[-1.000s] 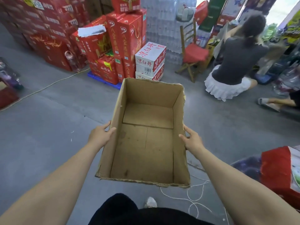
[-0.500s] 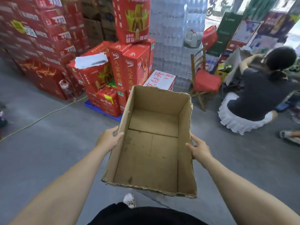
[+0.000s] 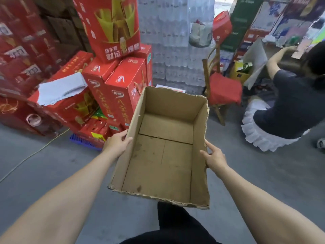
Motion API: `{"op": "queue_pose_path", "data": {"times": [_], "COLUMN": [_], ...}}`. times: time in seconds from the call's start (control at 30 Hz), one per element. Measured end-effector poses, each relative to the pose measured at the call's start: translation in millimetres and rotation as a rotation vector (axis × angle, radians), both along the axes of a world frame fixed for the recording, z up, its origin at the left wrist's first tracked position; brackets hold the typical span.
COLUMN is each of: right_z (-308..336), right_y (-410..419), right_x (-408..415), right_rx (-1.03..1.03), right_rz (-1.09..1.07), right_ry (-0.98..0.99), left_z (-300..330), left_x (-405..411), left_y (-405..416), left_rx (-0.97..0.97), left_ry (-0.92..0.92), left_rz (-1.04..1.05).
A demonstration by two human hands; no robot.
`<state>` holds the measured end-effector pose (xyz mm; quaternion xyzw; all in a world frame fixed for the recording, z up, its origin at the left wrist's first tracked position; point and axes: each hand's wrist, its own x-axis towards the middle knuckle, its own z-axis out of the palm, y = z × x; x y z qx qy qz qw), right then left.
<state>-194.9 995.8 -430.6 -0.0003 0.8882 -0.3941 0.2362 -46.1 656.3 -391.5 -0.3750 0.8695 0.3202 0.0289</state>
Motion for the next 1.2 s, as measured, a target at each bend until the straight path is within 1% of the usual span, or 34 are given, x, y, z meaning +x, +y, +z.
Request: {"op": "queue_pose_path", "data": {"times": [0.13, 0.27, 0.5, 0.7, 0.9, 1.2], "right_z": [-8, 0, -8, -20, -37, -49], "right_y": [-49, -85, -135, -157, -164, -180], "right_x": [-104, -178, -266, -303, -319, -339], "right_rx": [0.020, 0.061, 0.135, 0.192, 0.200, 0.201], "right_rz": [0.004, -0.005, -0.034, -0.053, -0.084, -0.086], "right_ry": [-0.022, -0.023, -0.014, -0.034, -0.062, -0.100], "left_z": [-11, -15, -28, -45, -66, -80], "left_x": [-103, -181, -278, -319, -344, -365], "left_y": [-46, -78, -118, -134, -142, -158], "left_rx": [0.024, 0.067, 0.089, 0.086, 0.063, 0.105], "left_ry": [-0.020, -0.014, 0.003, -0.086, -0.111, -0.103], "left_rz": [0.042, 0.089, 0.092, 0.101, 0.108, 0.153]}}
